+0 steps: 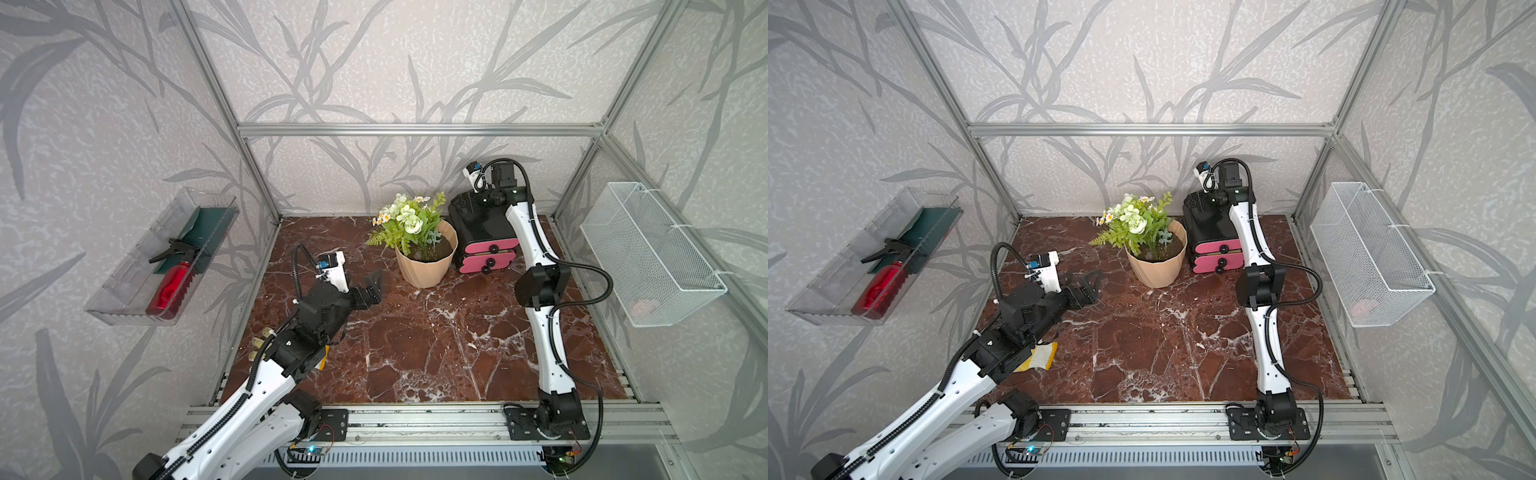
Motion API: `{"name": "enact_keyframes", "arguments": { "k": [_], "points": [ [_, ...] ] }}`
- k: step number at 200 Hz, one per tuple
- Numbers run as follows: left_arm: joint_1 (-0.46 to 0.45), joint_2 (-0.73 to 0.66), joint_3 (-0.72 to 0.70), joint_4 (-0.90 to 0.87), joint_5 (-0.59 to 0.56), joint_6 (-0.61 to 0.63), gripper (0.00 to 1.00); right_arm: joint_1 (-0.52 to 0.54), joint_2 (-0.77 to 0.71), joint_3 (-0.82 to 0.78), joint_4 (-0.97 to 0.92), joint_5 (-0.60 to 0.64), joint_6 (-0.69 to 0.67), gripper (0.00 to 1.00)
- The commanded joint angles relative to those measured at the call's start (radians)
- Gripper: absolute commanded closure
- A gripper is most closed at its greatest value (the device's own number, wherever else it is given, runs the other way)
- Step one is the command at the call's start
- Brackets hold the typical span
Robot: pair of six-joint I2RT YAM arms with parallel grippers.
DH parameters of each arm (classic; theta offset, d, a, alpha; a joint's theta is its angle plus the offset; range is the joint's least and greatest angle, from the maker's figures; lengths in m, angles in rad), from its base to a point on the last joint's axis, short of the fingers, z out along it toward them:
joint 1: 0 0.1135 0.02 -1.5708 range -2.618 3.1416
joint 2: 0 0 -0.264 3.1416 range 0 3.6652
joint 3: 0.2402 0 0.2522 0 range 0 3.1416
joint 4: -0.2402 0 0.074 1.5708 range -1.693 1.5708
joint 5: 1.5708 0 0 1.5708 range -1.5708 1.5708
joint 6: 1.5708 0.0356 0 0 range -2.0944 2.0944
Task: Take the sponge out of the drawer
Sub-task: Move the storage box to the center of the board.
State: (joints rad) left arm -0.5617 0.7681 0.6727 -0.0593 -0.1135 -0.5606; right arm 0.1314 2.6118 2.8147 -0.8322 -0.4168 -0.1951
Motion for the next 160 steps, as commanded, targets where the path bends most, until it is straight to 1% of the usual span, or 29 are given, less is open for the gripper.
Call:
{"name": "enact_keyframes", "arguments": {
  "k": [1, 14, 22, 60, 78, 88, 99, 118, 139, 160],
  "points": [
    [0.003, -0.023, -0.018, -0.005, -0.021, -0.024, 0.01, -0.012, 0.023, -0.062, -0.367, 0.124, -0.019, 0.09],
    [0.003, -0.029, -0.026, 0.005, -0.018, -0.028, 0.01, -0.012, 0.013, -0.078, -0.408, 0.197, -0.022, 0.09],
    [0.003, -0.033, -0.03, 0.008, -0.016, -0.03, 0.01, -0.012, 0.006, -0.089, -0.426, 0.216, -0.026, 0.1],
    [0.003, -0.071, -0.047, 0.007, 0.006, -0.044, 0.01, -0.013, -0.021, -0.125, -0.51, 0.217, -0.039, 0.13],
    [0.003, -0.11, -0.06, 0.004, 0.005, -0.054, 0.01, -0.018, -0.057, -0.195, -0.543, 0.199, -0.033, 0.2],
    [0.003, -0.135, -0.066, 0.002, 0.009, -0.055, 0.01, -0.018, -0.1, -0.271, -0.535, 0.189, -0.029, 0.22],
    [0.002, -0.159, -0.071, -0.005, 0.012, -0.056, 0.01, -0.016, -0.171, -0.392, -0.487, 0.186, -0.015, 0.25],
    [0.003, -0.196, -0.073, -0.023, 0.027, -0.057, 0.01, -0.017, -0.356, -0.677, -0.32, 0.171, 0.009, 0.24],
    [0.003, -0.228, -0.08, -0.037, 0.042, -0.064, 0.01, -0.016, -0.547, -0.924, -0.184, 0.094, 0.031, 0.25],
    [0.003, -0.256, -0.09, -0.033, 0.061, -0.071, 0.01, -0.011, -0.692, -1.097, -0.107, 0.03, 0.054, 0.25]
  ]
}}
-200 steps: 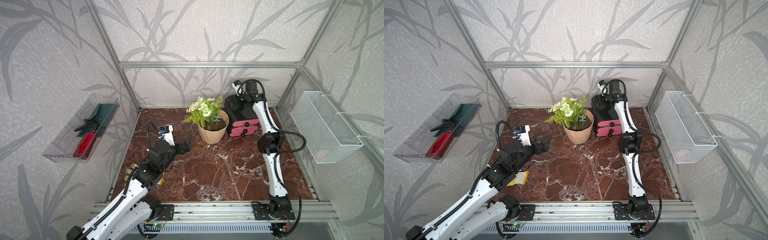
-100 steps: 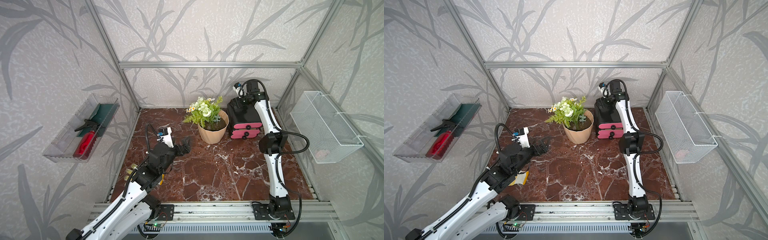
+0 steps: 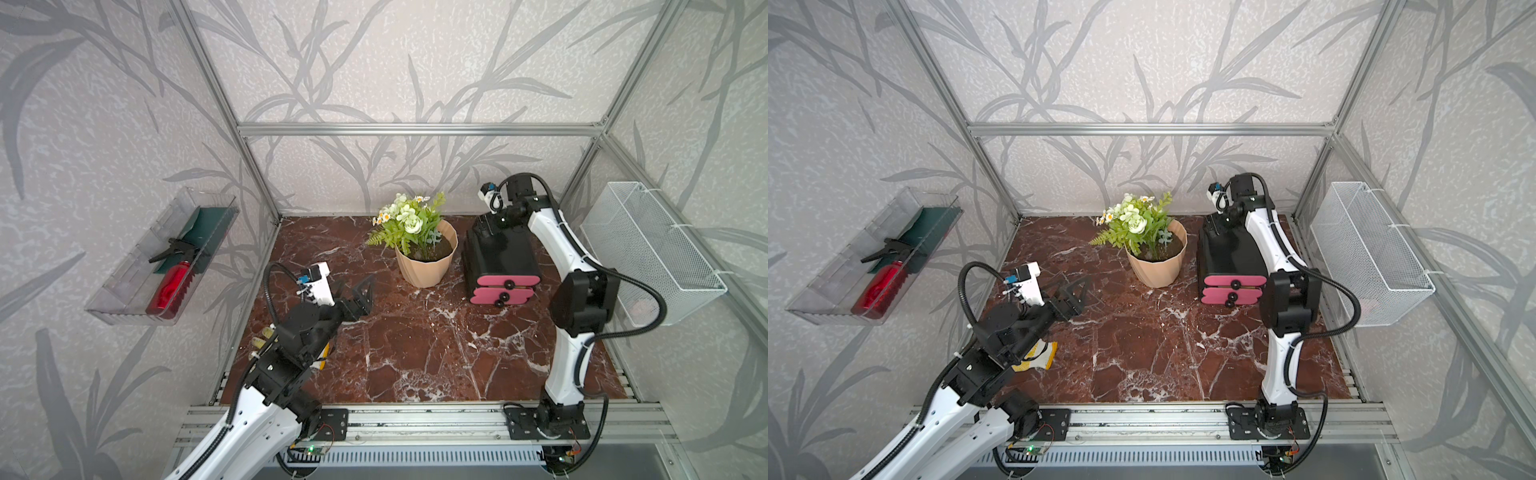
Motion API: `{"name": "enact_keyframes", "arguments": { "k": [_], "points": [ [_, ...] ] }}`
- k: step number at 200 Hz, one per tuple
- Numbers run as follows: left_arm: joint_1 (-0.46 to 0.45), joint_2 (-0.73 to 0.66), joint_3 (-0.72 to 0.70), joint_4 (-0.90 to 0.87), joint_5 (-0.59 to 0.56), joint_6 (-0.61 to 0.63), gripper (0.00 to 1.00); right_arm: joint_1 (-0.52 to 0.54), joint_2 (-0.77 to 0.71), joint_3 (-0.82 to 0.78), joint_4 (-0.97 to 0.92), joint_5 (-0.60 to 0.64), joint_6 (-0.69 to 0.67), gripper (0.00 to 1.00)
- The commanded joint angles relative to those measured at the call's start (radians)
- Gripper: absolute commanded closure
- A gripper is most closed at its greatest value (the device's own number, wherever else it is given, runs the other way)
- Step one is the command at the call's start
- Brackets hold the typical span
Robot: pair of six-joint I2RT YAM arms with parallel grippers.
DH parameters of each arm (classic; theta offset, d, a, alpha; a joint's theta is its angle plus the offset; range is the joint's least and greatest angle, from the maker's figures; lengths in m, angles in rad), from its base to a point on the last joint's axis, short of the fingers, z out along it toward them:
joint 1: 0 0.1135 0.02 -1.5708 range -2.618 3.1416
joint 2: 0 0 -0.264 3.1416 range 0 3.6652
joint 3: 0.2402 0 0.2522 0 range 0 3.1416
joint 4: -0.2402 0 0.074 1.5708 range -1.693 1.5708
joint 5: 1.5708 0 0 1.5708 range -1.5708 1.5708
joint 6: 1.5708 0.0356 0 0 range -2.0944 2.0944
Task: Take the sponge out of the drawer
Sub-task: Move the storage box to the center of the board.
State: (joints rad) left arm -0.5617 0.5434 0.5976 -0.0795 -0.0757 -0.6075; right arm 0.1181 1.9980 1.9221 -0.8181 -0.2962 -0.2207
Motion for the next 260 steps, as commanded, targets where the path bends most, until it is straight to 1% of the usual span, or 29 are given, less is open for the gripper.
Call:
{"name": "enact_keyframes", "arguments": {
  "k": [1, 14, 27, 30, 38, 50, 54, 71, 83, 96, 114, 124, 147, 173, 189, 224, 244, 260],
  "points": [
    [0.003, -0.032, -0.015, -0.013, 0.024, -0.024, 0.01, 0.003, -0.084, -0.209, -0.12, -0.093, 0.079, 0.25],
    [0.001, -0.034, -0.012, -0.018, 0.041, -0.029, 0.01, 0.014, -0.16, -0.286, -0.098, -0.092, 0.09, 0.25],
    [0.001, -0.029, -0.006, -0.022, 0.062, -0.035, 0.01, 0.024, -0.23, -0.337, -0.079, -0.064, 0.102, 0.23],
    [0.002, -0.025, -0.005, -0.023, 0.07, -0.035, 0.01, 0.025, -0.248, -0.345, -0.074, -0.056, 0.107, 0.22],
    [0.0, -0.018, 0.0, -0.022, 0.088, -0.035, 0.01, 0.025, -0.284, -0.36, -0.061, -0.023, 0.119, 0.14],
    [-0.001, -0.006, 0.011, -0.023, 0.112, -0.037, 0.01, 0.023, -0.366, -0.375, -0.037, 0.018, 0.133, 0.13],
    [-0.001, -0.001, 0.013, -0.023, 0.117, -0.038, 0.01, 0.023, -0.388, -0.377, -0.031, 0.03, 0.14, 0.1],
    [-0.001, 0.012, 0.024, -0.025, 0.145, -0.037, 0.01, 0.022, -0.495, -0.397, 0.0, 0.125, 0.193, 0.07],
    [-0.003, 0.023, 0.033, -0.026, 0.165, -0.035, 0.01, 0.017, -0.587, -0.439, 0.033, 0.233, 0.247, 0.0],
    [-0.005, 0.037, 0.04, -0.024, 0.186, -0.033, 0.01, -0.007, -0.673, -0.477, 0.029, 0.296, 0.3, 0.01],
    [-0.009, 0.057, 0.048, -0.022, 0.207, -0.026, 0.01, -0.035, -0.763, -0.523, -0.007, 0.346, 0.322, 0.01],
    [-0.012, 0.068, 0.052, -0.017, 0.22, -0.02, 0.01, -0.059, -0.788, -0.546, -0.028, 0.328, 0.325, 0.01],
    [-0.013, 0.085, 0.06, -0.005, 0.247, -0.005, 0.01, -0.113, -0.794, -0.603, -0.05, 0.201, 0.336, 0.01],
    [-0.014, 0.091, 0.064, -0.003, 0.277, -0.001, 0.01, -0.131, -0.819, -0.693, 0.009, 0.107, 0.35, 0.01],
    [-0.012, 0.089, 0.064, -0.011, 0.286, -0.001, 0.01, -0.149, -0.832, -0.721, 0.022, 0.073, 0.36, 0.01],
    [-0.014, 0.087, 0.059, -0.009, 0.296, 0.004, 0.01, -0.15, -0.826, -0.762, 0.017, 0.048, 0.364, 0.01],
    [-0.015, 0.092, 0.059, -0.005, 0.307, 0.003, 0.01, -0.15, -0.822, -0.786, 0.016, 0.078, 0.35, 0.01],
    [-0.014, 0.092, 0.059, -0.002, 0.308, 0.002, 0.01, -0.15, -0.81, -0.799, 0.014, 0.126, 0.343, 0.01]
  ]
}}
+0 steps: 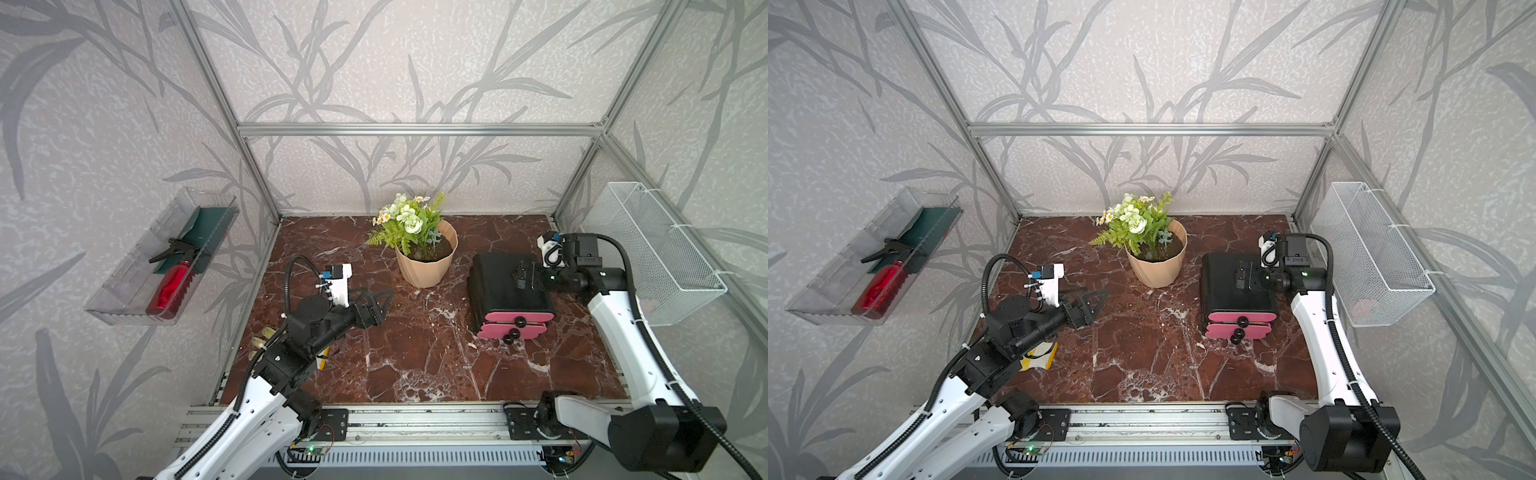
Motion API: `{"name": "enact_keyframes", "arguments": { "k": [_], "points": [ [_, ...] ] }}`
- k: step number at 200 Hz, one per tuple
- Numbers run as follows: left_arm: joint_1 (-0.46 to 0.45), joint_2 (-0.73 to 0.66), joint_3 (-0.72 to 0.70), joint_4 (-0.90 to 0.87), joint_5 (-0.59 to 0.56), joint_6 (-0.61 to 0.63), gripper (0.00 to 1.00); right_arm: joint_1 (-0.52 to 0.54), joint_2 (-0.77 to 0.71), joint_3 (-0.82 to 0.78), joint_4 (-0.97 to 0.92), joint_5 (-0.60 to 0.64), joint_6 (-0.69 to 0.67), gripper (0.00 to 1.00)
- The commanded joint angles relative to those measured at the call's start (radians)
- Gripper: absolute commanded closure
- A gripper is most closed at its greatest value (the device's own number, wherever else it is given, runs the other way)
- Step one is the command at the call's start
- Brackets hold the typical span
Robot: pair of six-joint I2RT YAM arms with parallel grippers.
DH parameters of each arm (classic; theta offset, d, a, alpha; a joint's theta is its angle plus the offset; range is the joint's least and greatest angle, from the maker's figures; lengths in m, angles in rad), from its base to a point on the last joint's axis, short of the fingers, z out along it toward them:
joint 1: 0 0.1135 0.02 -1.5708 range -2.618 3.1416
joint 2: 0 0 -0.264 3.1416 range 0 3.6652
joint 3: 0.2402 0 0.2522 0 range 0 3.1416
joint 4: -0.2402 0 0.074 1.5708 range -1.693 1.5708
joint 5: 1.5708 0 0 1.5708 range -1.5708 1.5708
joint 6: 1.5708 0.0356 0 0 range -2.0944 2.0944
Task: Take the sponge out of the drawer
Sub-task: Move the storage box to the center of the board.
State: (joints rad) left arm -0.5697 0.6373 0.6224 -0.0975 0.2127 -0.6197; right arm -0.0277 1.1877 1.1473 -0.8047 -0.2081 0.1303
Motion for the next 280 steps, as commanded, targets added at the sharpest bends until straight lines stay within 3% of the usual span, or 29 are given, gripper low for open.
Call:
{"name": "enact_keyframes", "arguments": {
  "k": [1, 44, 88, 110, 176, 245, 280],
  "points": [
    [-0.006, -0.001, 0.034, 0.016, 0.019, 0.014, 0.01, -0.005, 0.002, -0.024, 0.001, 0.042, -0.009, 0.01],
    [-0.006, -0.005, 0.024, 0.024, 0.024, 0.0, 0.01, -0.006, 0.042, -0.035, 0.048, 0.105, -0.036, 0.01],
    [-0.007, -0.003, 0.014, 0.036, 0.025, -0.014, 0.01, -0.006, 0.16, -0.011, 0.136, -0.022, -0.097, 0.01],
    [-0.006, -0.004, 0.014, 0.029, 0.015, -0.014, 0.01, -0.009, 0.197, 0.007, 0.158, 0.017, -0.123, 0.01],
    [-0.007, -0.019, 0.008, 0.031, -0.006, -0.016, 0.01, -0.007, 0.383, 0.077, 0.109, -0.245, -0.225, 0.01],
    [-0.006, 0.005, 0.005, 0.044, -0.003, -0.029, 0.01, 0.074, 0.355, 0.042, 0.112, -0.368, -0.357, 0.03],
    [-0.006, 0.005, 0.002, 0.036, -0.006, -0.031, 0.01, 0.194, 0.319, 0.007, 0.171, -0.378, -0.376, 0.04]
  ]
}}
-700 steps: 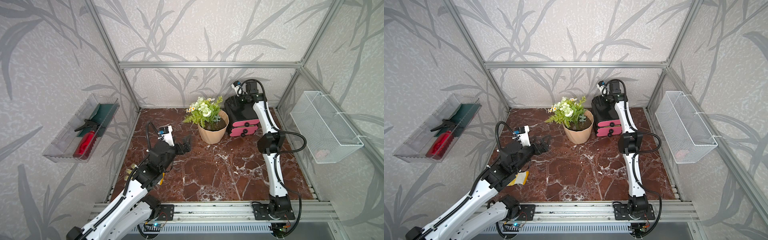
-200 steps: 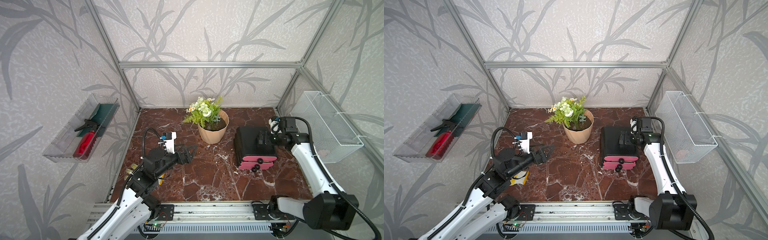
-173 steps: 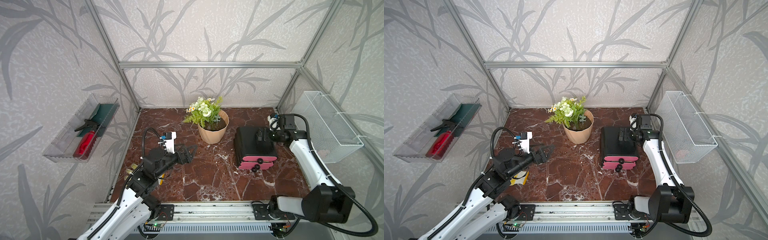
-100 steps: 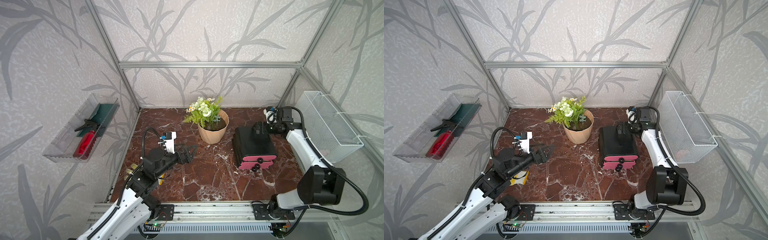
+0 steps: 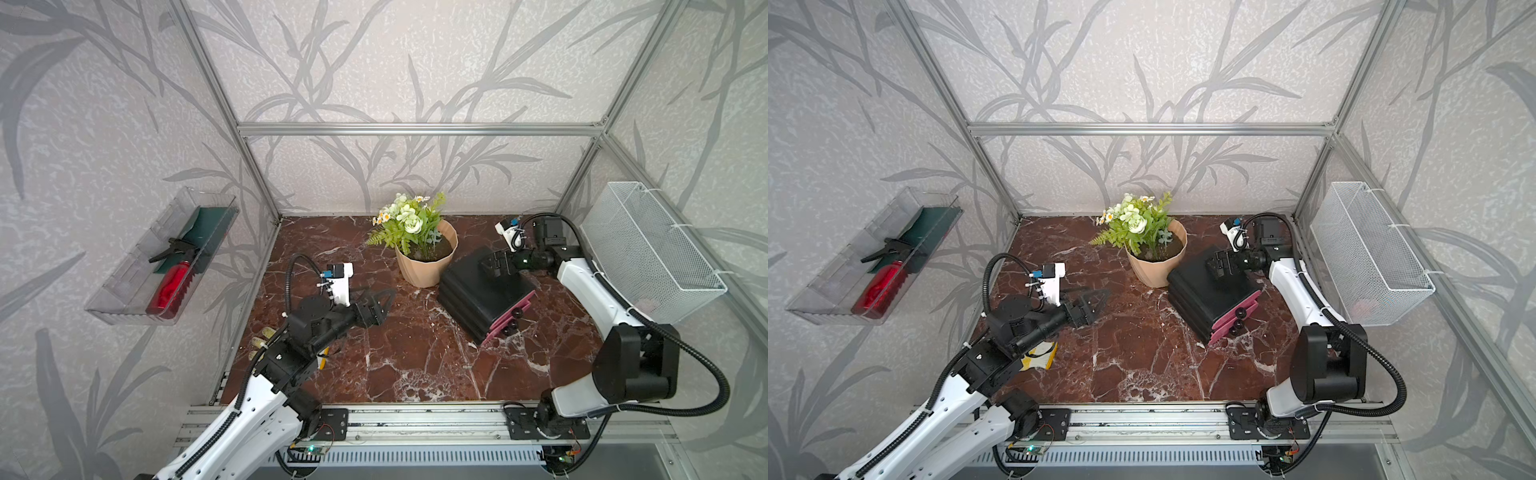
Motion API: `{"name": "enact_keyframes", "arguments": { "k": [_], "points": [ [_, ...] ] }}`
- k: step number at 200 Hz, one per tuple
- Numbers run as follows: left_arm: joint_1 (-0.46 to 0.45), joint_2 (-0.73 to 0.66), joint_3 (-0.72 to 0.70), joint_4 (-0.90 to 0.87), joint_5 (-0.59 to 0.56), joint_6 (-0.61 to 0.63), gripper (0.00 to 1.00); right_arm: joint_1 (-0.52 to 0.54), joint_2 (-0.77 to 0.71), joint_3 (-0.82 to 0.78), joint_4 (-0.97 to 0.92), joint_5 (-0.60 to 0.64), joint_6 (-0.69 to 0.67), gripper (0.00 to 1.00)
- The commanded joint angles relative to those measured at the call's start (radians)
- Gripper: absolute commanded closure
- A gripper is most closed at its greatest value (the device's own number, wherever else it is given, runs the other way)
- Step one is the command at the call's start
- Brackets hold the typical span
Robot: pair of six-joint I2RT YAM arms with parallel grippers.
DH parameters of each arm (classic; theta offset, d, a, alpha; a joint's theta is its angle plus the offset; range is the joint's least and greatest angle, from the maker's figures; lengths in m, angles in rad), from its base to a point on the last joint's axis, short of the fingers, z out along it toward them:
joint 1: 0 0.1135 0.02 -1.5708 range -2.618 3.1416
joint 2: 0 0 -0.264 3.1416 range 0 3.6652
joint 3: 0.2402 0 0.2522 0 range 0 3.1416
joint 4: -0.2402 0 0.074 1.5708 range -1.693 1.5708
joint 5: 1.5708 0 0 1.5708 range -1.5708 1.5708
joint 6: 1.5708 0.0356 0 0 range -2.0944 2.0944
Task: Take the sponge out of the drawer
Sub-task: Move the storage box to the center of the board.
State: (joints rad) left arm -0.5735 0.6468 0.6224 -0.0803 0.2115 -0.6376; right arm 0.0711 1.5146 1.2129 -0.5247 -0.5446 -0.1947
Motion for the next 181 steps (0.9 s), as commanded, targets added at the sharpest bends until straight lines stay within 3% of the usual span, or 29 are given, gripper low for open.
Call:
{"name": "enact_keyframes", "arguments": {
  "k": [1, 56, 78, 114, 133, 181],
  "points": [
    [-0.003, -0.007, 0.002, 0.019, -0.005, -0.013, 0.01, 0.098, -0.008, -0.059, -0.109, -0.041, -0.052, 0.04],
    [-0.002, -0.001, -0.003, 0.02, -0.008, -0.016, 0.01, 0.196, -0.104, -0.055, -0.037, -0.03, -0.049, 0.04],
    [-0.002, 0.007, 0.001, 0.021, -0.012, -0.014, 0.01, 0.195, -0.181, -0.055, 0.021, 0.118, 0.031, 0.01],
    [-0.002, 0.051, 0.015, 0.016, -0.019, -0.004, 0.01, 0.14, -0.309, -0.031, -0.061, 0.418, 0.328, 0.01],
    [-0.002, 0.084, 0.028, 0.014, -0.011, 0.006, 0.01, 0.092, -0.393, -0.093, -0.107, 0.388, 0.447, 0.01],
    [-0.002, 0.185, 0.066, 0.029, 0.045, 0.021, 0.01, 0.088, -0.56, -0.297, -0.142, 0.228, 0.567, 0.01]
  ]
}}
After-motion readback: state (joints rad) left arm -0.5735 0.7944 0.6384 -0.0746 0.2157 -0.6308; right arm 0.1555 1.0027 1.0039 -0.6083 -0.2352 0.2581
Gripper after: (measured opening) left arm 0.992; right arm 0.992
